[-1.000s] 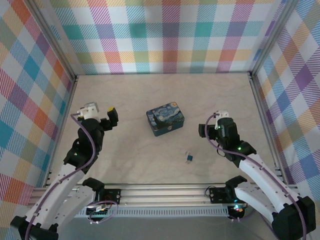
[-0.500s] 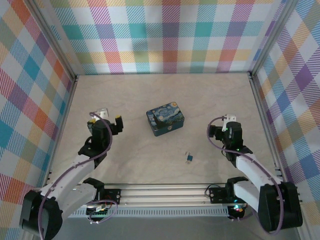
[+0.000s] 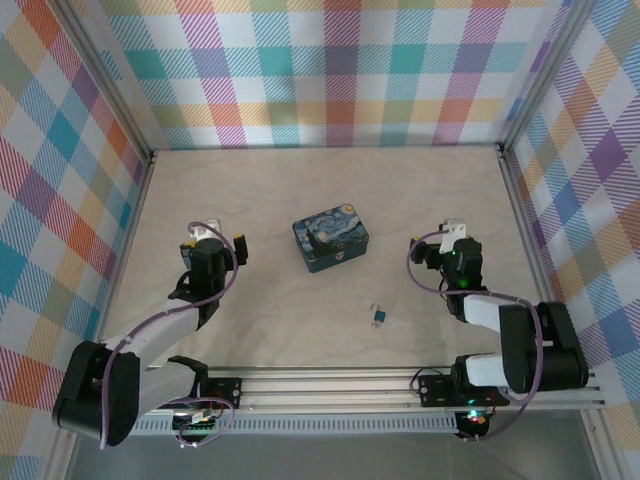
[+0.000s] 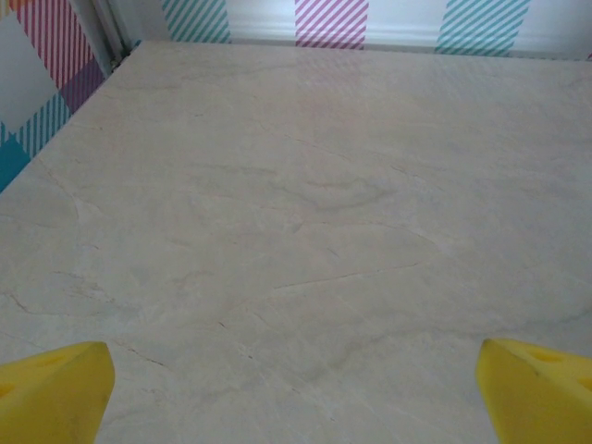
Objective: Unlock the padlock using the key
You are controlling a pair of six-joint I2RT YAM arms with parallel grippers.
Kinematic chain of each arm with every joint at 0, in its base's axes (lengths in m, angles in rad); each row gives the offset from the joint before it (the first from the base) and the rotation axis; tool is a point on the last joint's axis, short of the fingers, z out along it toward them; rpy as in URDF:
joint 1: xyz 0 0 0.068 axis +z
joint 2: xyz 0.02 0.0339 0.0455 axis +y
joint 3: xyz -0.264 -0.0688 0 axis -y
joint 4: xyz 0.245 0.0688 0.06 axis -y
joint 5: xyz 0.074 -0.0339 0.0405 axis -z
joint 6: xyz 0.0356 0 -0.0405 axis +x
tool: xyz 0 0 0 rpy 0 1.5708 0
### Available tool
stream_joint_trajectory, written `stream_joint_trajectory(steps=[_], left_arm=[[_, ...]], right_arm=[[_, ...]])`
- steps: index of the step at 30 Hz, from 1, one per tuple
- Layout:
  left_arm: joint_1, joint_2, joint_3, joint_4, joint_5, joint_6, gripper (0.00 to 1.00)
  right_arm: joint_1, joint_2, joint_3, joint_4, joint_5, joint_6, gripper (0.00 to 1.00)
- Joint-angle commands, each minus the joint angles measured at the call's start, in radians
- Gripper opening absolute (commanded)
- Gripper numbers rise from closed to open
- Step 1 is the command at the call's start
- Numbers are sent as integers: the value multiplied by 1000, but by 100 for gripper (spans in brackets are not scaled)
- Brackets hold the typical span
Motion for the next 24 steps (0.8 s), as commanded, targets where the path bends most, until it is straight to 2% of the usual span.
stream_joint_trajectory(steps=[1,6,11,24], left_arm=[[20,29,-26,114,23,28,100],[28,81,-36,174,31,51,100],[43,128,-44,241,55,64,100],[79,263,-83,489,163,158,100]], right_arm=[[-28,77,-29,229,-69,-32,100],[-35,173,-20,317,-73,-28,100],[-73,172,119,30,-62,25,100],[-76,173,110,57,-68,23,100]])
